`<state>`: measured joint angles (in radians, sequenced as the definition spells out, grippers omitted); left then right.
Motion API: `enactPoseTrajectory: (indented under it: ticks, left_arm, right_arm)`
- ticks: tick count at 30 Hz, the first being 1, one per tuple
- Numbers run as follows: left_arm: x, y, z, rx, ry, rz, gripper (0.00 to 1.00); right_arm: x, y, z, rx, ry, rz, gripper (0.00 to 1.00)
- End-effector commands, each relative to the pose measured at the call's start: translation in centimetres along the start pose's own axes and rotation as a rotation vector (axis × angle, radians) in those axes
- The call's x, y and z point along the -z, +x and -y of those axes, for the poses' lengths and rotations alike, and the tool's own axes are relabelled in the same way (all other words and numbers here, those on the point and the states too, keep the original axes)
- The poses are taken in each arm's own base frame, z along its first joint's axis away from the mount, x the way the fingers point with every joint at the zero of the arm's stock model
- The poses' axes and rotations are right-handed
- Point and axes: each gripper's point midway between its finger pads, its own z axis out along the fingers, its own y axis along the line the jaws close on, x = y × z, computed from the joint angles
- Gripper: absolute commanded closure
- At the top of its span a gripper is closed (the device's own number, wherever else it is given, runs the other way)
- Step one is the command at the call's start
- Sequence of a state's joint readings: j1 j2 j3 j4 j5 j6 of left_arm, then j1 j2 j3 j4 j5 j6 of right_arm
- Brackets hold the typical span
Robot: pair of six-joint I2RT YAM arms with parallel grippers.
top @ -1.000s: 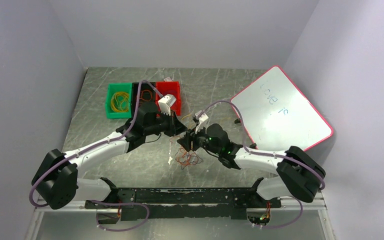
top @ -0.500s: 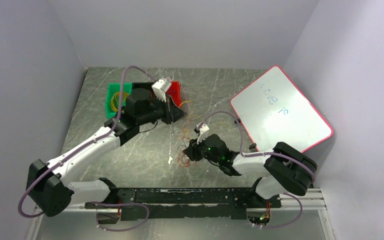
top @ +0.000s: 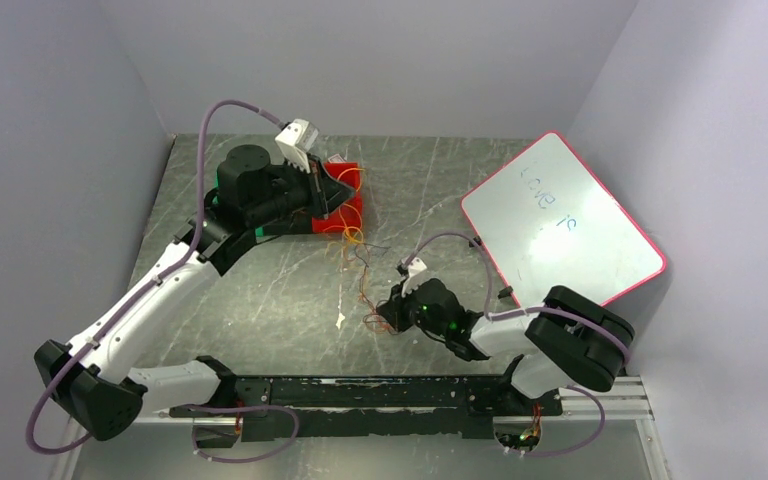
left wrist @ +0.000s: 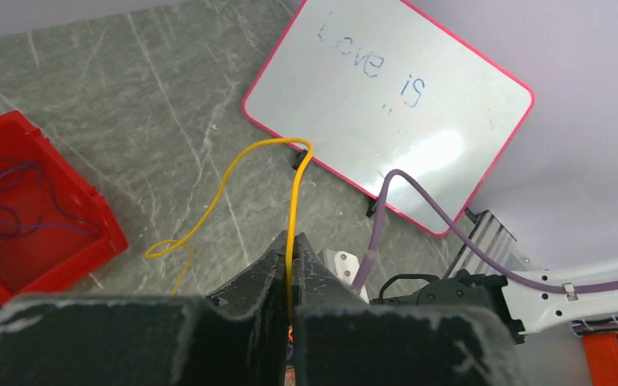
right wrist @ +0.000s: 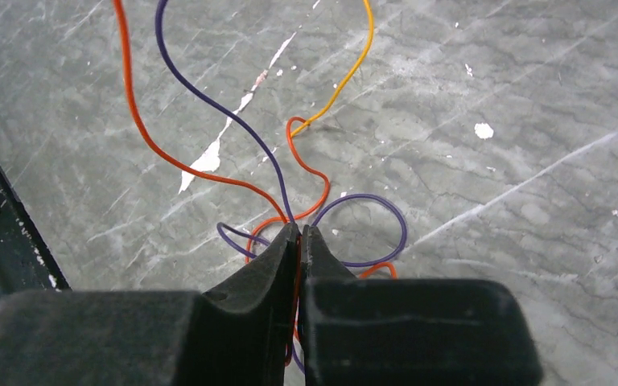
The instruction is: Untangle the cables
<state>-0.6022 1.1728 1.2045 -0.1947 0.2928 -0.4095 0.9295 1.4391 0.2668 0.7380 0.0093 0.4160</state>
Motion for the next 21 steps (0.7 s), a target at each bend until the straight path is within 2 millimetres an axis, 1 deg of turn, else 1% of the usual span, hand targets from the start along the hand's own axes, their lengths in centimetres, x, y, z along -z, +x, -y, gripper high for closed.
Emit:
enactPoseTrajectory:
  ticks: [1,3,4,8,11,14,16,17,20,21]
  left_arm:
    - [0.8,-2.7,-0.2,-0.060,-0.027,0.024,0.93]
    - [1.0,-4.0,-0.2,-0.089,-0.035,0.036,0.93]
    - [1.2,-5.0,0.0,-0.100,-0.036,0.047,0.93]
    - [1.4,-7.1,0.4,-0.133,-0.033,0.050,0.93]
    - [1.1,-6.9,0.8,-0.134,-0.004,0.023,0.93]
    - [1.2,-6.1,1.0,-0.123,0.017,0.014,0.93]
    - [1.3,-5.7,0.8,-0.119,0.013,0.017,0.93]
    - [1.4,-5.7,0.7,-0.119,0.007,0.020,0.93]
    - [1.6,-6.2,0.6,-0.130,-0.005,0.027,0.93]
    - [1.6,-6.3,0.7,-0.134,-0.002,0.026,0.93]
  right_arm:
    - [0.3,0.6,0.3,-0.020,0.010,0.009,0.95]
    - [0.5,1.2,0.4,-0.028,0.013,0.000,0.97]
    - [0.6,1.5,0.5,-0.031,0.015,-0.006,0.97]
    - [1.2,2.2,0.7,-0.043,0.019,-0.015,0.99]
    - [1.7,1.5,0.3,-0.040,0.005,0.001,0.97]
    - [2.5,-0.4,-0.5,-0.020,-0.013,0.048,0.95]
    - [3.2,-1.7,-0.5,-0.003,0.000,0.073,0.95]
    - [3.6,-2.4,-0.6,0.007,0.004,0.088,0.95]
    - [4.6,-3.0,-0.4,0.030,0.024,0.090,0.95]
    - [4.9,-3.3,-0.5,0.036,0.022,0.095,0.93]
